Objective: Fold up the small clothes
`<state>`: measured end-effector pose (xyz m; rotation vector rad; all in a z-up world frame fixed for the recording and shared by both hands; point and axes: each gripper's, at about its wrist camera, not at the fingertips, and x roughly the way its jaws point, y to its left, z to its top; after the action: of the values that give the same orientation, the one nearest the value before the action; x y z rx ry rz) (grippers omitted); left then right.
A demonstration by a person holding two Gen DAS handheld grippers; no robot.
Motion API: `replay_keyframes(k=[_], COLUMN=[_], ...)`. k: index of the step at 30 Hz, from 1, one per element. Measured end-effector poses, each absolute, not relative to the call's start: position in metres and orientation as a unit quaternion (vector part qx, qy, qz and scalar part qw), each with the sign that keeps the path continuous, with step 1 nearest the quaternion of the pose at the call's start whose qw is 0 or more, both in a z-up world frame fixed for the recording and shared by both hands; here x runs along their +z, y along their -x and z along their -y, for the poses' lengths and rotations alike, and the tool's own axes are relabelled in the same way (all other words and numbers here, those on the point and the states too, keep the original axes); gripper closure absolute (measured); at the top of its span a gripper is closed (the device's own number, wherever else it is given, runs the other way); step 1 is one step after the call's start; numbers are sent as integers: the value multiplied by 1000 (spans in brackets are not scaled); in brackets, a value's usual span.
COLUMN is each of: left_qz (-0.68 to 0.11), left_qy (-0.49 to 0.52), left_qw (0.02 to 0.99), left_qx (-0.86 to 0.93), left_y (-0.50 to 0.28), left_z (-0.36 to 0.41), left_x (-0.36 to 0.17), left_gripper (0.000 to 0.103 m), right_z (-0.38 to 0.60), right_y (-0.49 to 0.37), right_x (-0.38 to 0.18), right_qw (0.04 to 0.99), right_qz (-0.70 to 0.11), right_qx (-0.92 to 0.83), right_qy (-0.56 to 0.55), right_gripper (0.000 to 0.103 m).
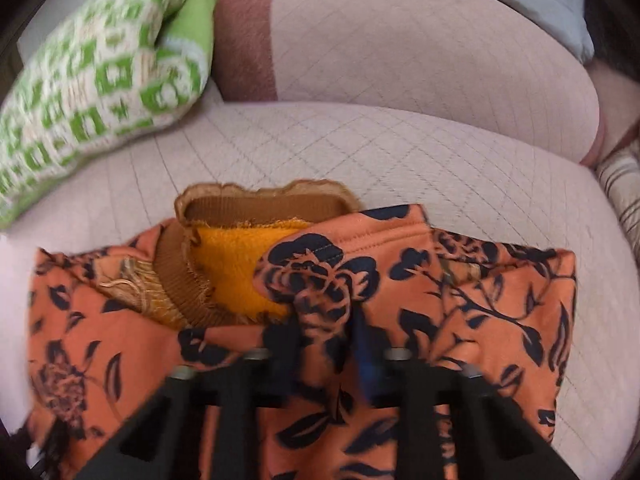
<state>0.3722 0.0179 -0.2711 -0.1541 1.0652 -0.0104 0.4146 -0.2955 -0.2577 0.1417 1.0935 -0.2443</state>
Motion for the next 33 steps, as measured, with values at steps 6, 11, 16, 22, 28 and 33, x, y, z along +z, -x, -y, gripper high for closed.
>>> replay_keyframes(k=[6,11,16,22,28,33], left_qz=[-505,-501,-488,-442,-391,-438], left_qy=[69,54,10,-27,11,-21], left_qw=[861,864,873,894,920,898], left_qx=[-3,0,14,58,12,-27], left_y=[-367,-362,-356,-347,-338,-343], left_z=[-20,-16,-7,-1,10,44], left_x=[-268,-267,-261,-240,-218,-243], left_gripper=[26,26,26,26,26,26], right_z=[383,446,468,494,468,449], right_y=[-328,-265,-222,-193,-205,-229], right_x=[-213,-235,-274,-252,-221,-237], right_qw=[864,845,808,834,888,873], right_qz=[-451,-439,-471,-416,-333,-372], right_qx=[-113,-99,-95,-126,-86,-50], right_qy=[-193,-288,-342,-339,-306,-312], right_gripper=[92,90,84,82,82,82])
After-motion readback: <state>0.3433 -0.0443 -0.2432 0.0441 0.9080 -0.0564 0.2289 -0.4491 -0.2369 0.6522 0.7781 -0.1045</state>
